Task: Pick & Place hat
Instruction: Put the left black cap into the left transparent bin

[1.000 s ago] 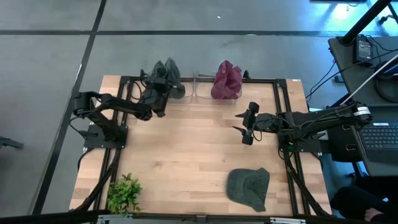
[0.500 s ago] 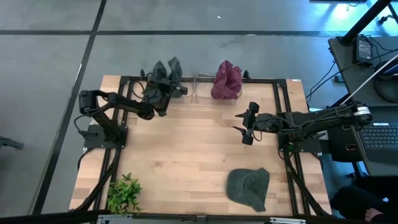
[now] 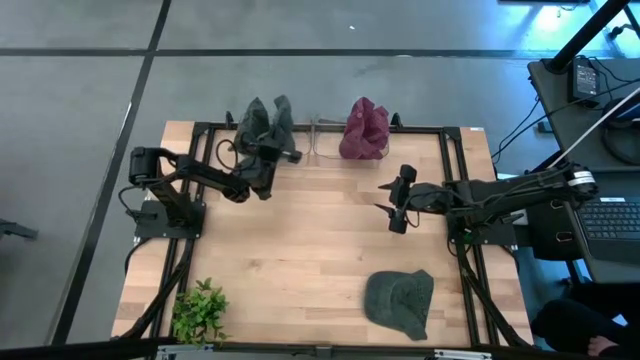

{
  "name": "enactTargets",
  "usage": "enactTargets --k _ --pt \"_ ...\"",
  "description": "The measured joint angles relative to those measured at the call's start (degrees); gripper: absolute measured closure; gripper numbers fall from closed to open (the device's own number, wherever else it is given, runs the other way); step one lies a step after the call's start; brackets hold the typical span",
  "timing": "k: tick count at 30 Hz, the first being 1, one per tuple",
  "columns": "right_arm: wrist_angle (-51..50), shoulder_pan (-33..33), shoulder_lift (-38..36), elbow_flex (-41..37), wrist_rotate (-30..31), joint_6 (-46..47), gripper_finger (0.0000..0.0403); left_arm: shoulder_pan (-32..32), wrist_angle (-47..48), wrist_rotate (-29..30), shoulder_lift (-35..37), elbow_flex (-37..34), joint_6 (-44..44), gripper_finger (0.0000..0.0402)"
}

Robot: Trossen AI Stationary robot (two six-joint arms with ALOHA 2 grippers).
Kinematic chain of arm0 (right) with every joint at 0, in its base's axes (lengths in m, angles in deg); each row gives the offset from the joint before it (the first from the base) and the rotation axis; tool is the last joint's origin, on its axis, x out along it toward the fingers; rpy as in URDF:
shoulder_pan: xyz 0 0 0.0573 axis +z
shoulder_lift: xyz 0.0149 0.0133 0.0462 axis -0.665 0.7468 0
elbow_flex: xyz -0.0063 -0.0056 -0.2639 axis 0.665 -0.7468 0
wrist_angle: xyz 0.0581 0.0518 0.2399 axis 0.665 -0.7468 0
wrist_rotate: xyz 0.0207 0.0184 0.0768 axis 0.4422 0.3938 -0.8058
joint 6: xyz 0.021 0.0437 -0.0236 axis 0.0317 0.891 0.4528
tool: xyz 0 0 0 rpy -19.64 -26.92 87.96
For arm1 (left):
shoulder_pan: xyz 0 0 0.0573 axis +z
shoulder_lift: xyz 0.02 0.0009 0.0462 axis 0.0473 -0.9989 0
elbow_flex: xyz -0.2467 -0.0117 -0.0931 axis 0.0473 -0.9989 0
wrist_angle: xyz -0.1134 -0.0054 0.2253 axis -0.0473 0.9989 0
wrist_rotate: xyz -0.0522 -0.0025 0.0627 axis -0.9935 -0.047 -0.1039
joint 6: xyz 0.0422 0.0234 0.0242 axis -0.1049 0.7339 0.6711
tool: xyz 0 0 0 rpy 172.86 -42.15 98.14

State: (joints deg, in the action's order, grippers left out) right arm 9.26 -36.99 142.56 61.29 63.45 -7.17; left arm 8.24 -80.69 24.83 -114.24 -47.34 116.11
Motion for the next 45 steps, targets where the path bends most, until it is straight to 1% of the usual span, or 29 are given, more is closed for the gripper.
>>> enactTargets --k 4,8,9,12,17,23,26,28,32,35,38,45 --pt "-0.01 0.00 0.96 0.00 0.02 0.44 0.0155 -2.32 0.47 7.81 0.00 0.00 1.22 0.0398" --pt "0.13 0.00 1.60 0.00 0.00 0.46 0.0155 -4.75 0.58 16.44 0.00 0.00 8.36 0.0398" --pt "0.45 0.00 1.70 0.00 0.02 0.42 0.0155 -5.12 0.63 17.52 0.00 0.00 9.87 0.0398" --pt "1.11 0.00 1.82 0.00 0.00 -0.13 0.0155 -5.91 1.25 17.64 0.00 0.00 12.23 0.0398" --pt "1.28 0.00 1.82 0.00 0.01 0.16 0.0155 -5.49 2.06 17.66 0.04 0.00 12.04 0.0395" --pt "1.10 0.00 1.82 0.00 0.00 1.01 0.0155 -5.54 2.33 17.54 0.06 -0.35 3.07 0.0395" --pt "0.76 0.00 1.82 0.00 0.00 1.01 0.0155 -5.21 2.24 17.54 0.09 -2.71 -3.24 0.0397" --pt "0.62 0.00 1.82 0.00 0.00 1.09 0.0155 -4.36 1.33 17.57 0.09 -4.95 -8.66 0.0397" --pt "0.40 0.00 1.82 0.00 0.00 1.12 0.0155 -2.57 1.41 17.62 0.09 -8.84 -22.69 0.0398" --pt "0.40 0.00 1.82 0.00 0.00 1.08 0.0155 -1.58 1.42 17.58 0.09 -10.46 -29.72 0.0397" --pt "0.40 0.00 1.82 0.00 0.01 1.07 0.0155 -0.75 1.42 17.53 0.09 -10.88 -32.26 0.0397" --pt "0.40 -0.01 1.82 0.00 0.00 1.07 0.0155 -0.20 1.41 17.55 0.09 -10.88 -32.28 0.0387"
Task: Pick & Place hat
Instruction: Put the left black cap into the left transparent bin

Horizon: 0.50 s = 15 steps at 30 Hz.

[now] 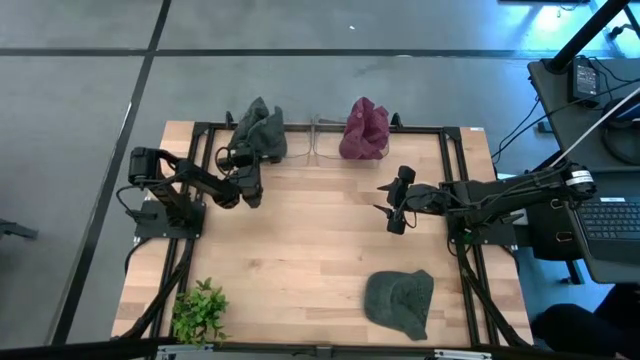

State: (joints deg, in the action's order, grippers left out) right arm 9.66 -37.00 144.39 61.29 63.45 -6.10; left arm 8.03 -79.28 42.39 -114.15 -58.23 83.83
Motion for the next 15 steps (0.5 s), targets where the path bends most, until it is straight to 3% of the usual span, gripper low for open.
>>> enactTargets --k 15 --pt "0.03 0.00 0.00 0.00 0.00 0.19 0.0155 -1.31 0.01 0.10 0.00 0.00 3.02 0.0373"
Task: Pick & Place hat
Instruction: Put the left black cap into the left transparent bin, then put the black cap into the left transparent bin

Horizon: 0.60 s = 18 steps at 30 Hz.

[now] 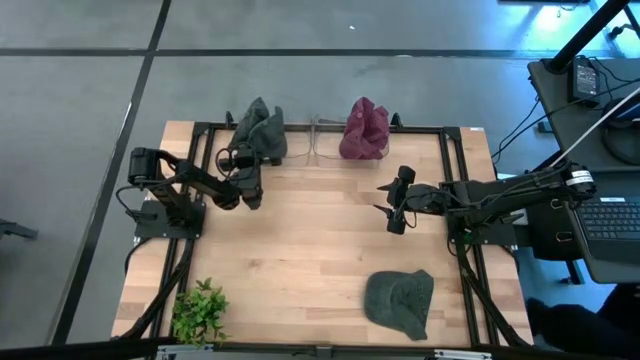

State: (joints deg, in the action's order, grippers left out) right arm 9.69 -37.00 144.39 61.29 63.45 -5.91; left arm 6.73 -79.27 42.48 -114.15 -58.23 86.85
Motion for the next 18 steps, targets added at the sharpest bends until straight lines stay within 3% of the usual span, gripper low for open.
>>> enactTargets --k 10,18 --pt "-0.01 0.01 0.00 0.00 0.00 0.03 0.0155 0.16 -1.51 -0.05 0.23 0.00 -1.44 0.0268" --pt "-0.01 0.01 0.00 0.00 0.00 0.23 0.0155 0.46 -7.40 0.04 4.68 0.02 11.10 0.0207"
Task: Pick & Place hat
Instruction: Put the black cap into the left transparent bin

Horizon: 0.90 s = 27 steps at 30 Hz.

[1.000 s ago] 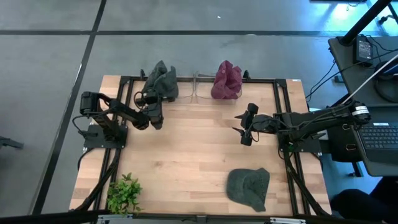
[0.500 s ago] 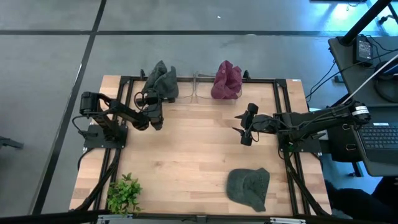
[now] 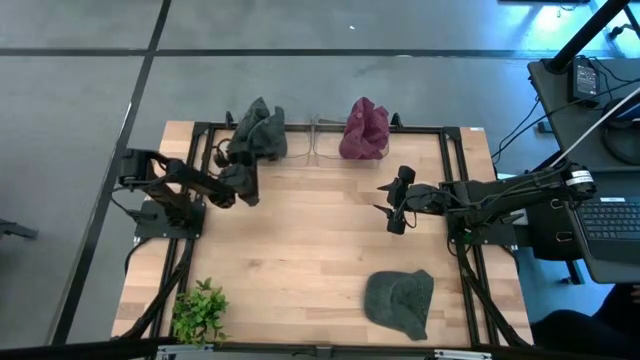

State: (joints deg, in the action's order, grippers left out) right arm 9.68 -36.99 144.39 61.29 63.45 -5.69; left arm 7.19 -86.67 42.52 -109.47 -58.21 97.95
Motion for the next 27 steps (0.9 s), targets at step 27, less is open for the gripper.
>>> enactTargets --k 27 --pt "0.32 0.05 0.00 0.00 -16.52 12.98 0.0155 -9.57 23.39 -75.91 12.56 0.04 -5.58 0.0196"
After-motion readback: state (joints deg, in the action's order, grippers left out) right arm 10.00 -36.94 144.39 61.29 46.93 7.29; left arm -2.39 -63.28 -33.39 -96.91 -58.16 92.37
